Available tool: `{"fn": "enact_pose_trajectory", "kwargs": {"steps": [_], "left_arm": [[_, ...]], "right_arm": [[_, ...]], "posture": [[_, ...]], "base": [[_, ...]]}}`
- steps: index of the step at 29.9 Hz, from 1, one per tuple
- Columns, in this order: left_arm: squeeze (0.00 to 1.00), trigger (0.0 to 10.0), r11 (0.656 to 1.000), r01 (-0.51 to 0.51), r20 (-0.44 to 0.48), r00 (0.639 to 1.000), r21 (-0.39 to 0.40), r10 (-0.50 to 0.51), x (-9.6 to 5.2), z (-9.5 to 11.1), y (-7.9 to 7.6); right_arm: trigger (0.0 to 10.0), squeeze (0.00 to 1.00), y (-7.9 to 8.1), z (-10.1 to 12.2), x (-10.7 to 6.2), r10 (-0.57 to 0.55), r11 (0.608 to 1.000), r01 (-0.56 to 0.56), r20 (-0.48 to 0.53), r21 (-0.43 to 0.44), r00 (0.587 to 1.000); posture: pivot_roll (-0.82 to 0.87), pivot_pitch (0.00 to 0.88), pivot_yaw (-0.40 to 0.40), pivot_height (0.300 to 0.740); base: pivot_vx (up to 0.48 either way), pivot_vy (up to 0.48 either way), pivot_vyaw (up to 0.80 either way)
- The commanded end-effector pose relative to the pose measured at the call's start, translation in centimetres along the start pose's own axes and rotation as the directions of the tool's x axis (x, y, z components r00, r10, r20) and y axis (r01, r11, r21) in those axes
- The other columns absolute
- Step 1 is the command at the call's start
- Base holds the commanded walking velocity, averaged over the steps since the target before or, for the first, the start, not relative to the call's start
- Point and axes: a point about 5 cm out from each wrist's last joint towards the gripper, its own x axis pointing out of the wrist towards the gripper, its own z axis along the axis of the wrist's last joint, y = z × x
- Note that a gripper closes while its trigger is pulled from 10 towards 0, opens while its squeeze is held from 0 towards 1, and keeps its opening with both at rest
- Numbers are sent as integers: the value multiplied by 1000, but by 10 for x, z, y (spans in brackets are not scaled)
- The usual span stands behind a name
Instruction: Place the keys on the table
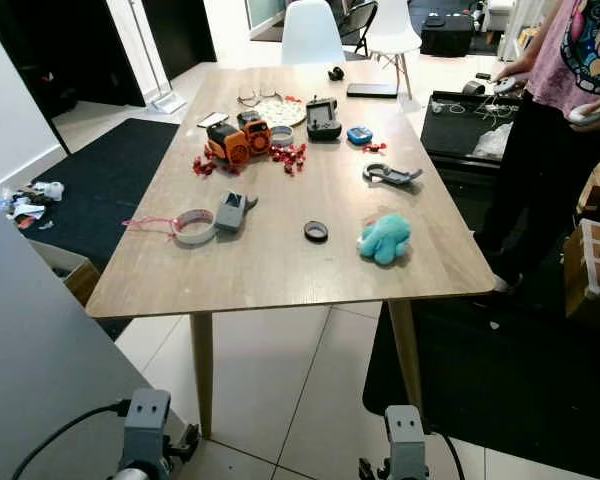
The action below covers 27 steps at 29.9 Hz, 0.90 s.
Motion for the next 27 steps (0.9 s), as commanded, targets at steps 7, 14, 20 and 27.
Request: {"fn": "enact_pose_trajectory", "kwargs": {"steps": [7, 14, 20, 27], "left_arm": [[0, 10000, 999, -25, -19, 1000, -20, 25, -3, -7, -1], [0, 10000, 1000, -4, -35, 999, -30, 3, -4, -12, -8], [0, 10000, 1000, 1, -35, 999, -17, -2, -4, -13, -11], [0, 10000, 999, -2, -34, 999, -35, 1, -4, -12, -15]], "right_arm": [[10000, 0, -2, -7, -2, 2, 1000, -3, -36, -28, 999], [10000, 0, -3, -12, -3, 2, 999, -4, -59, -34, 998], [10000, 0, -4, -9, -3, 25, 993, -32, -59, -118, 998], [10000, 0, -3, -7, -3, 38, 991, -45, -61, -127, 997]], "posture": [[31, 78, 21, 740], [21, 78, 11, 740], [12, 81, 5, 740], [18, 77, -9, 740]], "base": [[0, 0, 0], [0, 0, 0], [0, 0, 400], [0, 0, 800]]}}
